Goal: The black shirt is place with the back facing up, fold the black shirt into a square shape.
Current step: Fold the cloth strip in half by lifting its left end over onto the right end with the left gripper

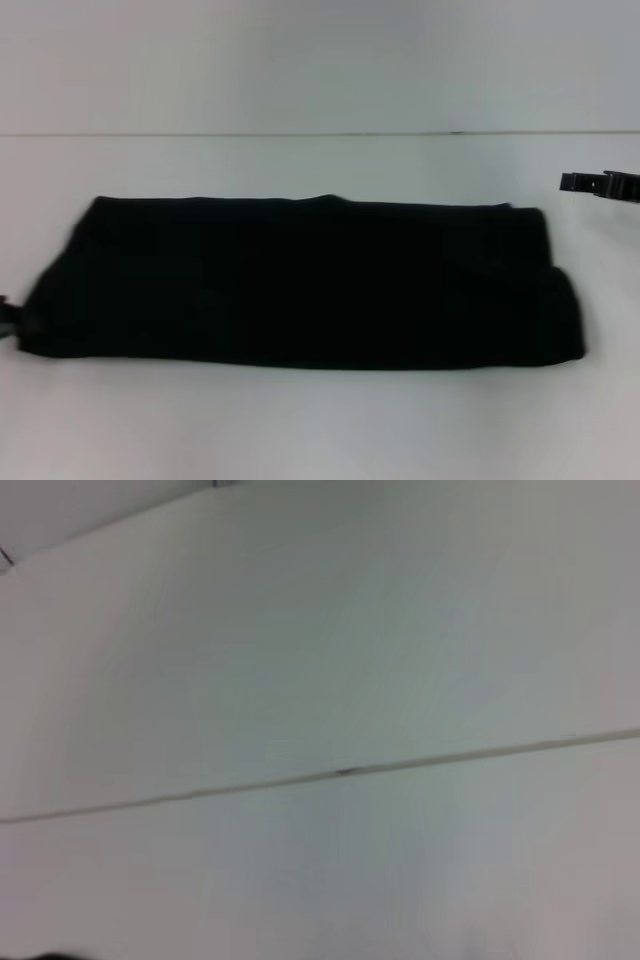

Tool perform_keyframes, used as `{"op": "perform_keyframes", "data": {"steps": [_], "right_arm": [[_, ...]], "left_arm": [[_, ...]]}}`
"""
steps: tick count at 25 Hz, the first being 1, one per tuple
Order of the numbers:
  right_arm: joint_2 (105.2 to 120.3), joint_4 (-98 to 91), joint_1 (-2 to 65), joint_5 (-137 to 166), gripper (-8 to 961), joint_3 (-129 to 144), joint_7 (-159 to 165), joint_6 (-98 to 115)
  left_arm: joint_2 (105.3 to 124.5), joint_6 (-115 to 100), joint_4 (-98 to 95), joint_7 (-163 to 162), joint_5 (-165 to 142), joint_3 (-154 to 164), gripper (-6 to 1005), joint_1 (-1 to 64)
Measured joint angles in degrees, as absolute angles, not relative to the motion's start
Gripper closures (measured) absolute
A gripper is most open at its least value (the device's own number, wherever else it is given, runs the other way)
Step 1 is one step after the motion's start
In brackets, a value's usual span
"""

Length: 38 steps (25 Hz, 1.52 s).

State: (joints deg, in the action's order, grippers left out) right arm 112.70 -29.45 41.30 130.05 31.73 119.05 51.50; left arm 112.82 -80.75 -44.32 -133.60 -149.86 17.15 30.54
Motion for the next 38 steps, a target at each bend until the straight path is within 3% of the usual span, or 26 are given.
{"op": "perform_keyframes", "data": {"steps": [14, 18, 25, 28, 31, 33, 35, 38], "right_arm": [[113.34, -29.45, 42.06, 125.96, 329, 32.18, 118.69, 49.62], [113.38, -29.44, 42.15, 125.58, 329, 31.83, 117.93, 48.8], [112.77, -29.45, 41.45, 119.48, 329, 31.67, 115.26, 46.91], [112.06, -29.63, 40.8, 117.61, 330, 31.68, 114.42, 47.53], [111.34, -30.21, 39.58, 116.98, 330, 31.63, 114.32, 48.62], [111.04, -30.38, 39.05, 116.95, 330, 31.62, 114.31, 48.84], [110.7, -30.47, 38.42, 116.93, 330, 31.54, 114.3, 49.06], [110.55, -30.72, 37.74, 116.98, 330, 31.36, 114.3, 49.29]], "left_arm": [[111.84, -79.49, -53.93, -131.39, -155.65, 16.86, 940, 26.93], [111.95, -80.6, -53.79, -131.56, -154.76, 16.97, 931, 28.44], [110.49, -96.13, -53.22, -137.09, -139.15, 17.71, 914, 35.67], [113.69, -101.62, -51.4, -138.9, -131.62, 20.78, 907, 40.68], [119.85, -100.73, -48.51, -138.36, -128.83, 24.9, 900, 45.02], [122.95, -96.61, -44.53, -136.0, -128.34, 27.19, 896, 46.36], [124.14, -90.23, -36.5, -131.13, -126.1, 28.59, 891, 47.02], [123.27, -80.63, -19.6, -121.16, -121.07, 28.82, 884, 47.11]]}}
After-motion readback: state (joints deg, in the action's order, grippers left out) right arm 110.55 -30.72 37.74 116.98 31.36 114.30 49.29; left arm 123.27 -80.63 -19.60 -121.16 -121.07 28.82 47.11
